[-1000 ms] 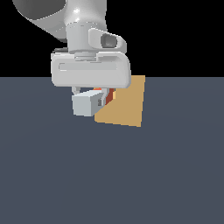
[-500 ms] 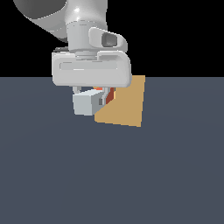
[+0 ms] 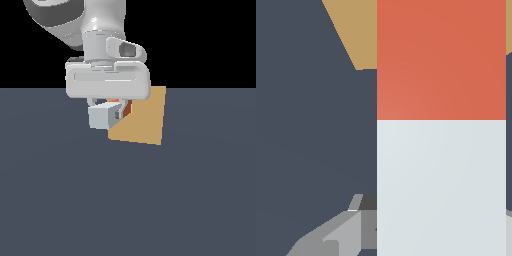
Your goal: Insert the peg into the horizontal hole in a box.
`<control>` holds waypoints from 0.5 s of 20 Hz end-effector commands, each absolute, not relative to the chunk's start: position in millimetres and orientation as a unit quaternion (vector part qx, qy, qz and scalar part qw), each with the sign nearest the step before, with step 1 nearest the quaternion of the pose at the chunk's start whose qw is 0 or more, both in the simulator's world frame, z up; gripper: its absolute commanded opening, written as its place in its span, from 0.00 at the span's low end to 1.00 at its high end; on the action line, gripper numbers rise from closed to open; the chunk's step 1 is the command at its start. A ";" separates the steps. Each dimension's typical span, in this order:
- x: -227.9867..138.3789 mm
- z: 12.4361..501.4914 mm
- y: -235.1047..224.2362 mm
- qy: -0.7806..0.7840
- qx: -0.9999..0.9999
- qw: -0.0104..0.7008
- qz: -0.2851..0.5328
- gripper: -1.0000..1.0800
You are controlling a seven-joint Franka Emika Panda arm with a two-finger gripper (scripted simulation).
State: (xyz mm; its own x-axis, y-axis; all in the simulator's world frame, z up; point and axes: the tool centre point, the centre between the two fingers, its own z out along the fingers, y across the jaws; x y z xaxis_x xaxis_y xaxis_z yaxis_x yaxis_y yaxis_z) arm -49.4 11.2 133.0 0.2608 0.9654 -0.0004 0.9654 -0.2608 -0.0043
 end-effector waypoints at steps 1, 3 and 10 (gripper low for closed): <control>-44.5 135.3 27.4 -0.609 -0.794 0.000 -0.001 0.00; -40.3 135.5 43.8 -0.609 -0.794 0.000 -0.001 0.00; -27.7 136.5 88.0 -0.608 -0.794 0.000 -0.002 0.00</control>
